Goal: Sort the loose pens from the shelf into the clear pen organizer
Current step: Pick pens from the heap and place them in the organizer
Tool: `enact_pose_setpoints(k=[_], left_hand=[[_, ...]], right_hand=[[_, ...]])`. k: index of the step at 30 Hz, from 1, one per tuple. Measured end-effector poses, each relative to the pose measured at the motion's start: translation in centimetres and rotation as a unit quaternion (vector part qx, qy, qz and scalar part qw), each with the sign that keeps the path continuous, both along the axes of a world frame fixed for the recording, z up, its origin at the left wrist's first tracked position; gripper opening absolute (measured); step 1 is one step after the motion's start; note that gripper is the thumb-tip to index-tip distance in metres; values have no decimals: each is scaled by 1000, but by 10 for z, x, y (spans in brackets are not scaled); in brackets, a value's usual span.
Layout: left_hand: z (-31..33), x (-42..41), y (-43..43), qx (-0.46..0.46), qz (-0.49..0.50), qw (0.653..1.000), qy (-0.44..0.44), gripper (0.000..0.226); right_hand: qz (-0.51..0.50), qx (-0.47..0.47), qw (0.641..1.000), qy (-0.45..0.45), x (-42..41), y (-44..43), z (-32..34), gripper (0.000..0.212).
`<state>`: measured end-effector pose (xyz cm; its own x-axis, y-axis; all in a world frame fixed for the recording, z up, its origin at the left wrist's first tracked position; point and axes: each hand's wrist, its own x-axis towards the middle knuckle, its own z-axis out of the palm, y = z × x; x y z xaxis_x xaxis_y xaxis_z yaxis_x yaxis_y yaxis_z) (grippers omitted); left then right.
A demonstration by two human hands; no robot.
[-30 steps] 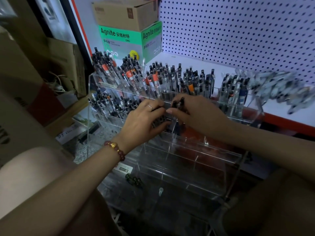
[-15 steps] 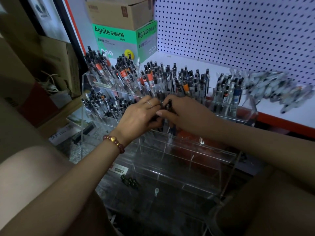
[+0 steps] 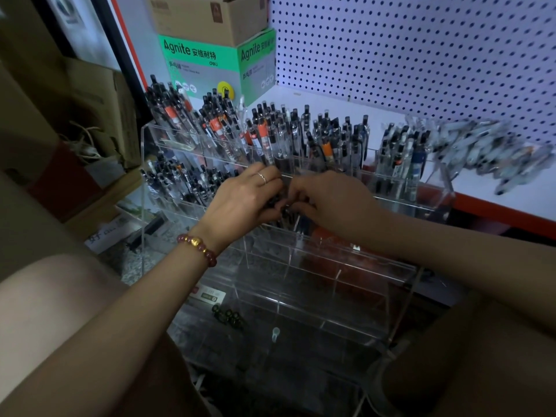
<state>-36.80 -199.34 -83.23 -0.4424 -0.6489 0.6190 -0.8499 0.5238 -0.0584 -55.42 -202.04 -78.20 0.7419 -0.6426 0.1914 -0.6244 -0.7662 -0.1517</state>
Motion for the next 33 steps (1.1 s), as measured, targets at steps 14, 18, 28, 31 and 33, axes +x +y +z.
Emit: enact_pose_setpoints(k=[14, 18, 28, 31, 33], left_hand=[[7, 1, 12, 19, 46, 999, 2, 31], [9, 2, 16, 41, 58, 996, 57, 32], [19, 2, 28, 35, 64, 990, 124, 24], [19, 2, 33, 43, 102, 986, 124, 23], [18, 2, 37, 54, 135, 978, 151, 19]], right_hand=[[-11, -27, 999, 40, -3, 12, -14, 24], [2, -8, 998, -64, -2, 12, -6, 24], [-10, -5, 998, -57, 6, -5, -6, 17], [25, 36, 998, -45, 10, 2, -4, 20], [39, 50, 998, -6, 14, 9, -5, 19]])
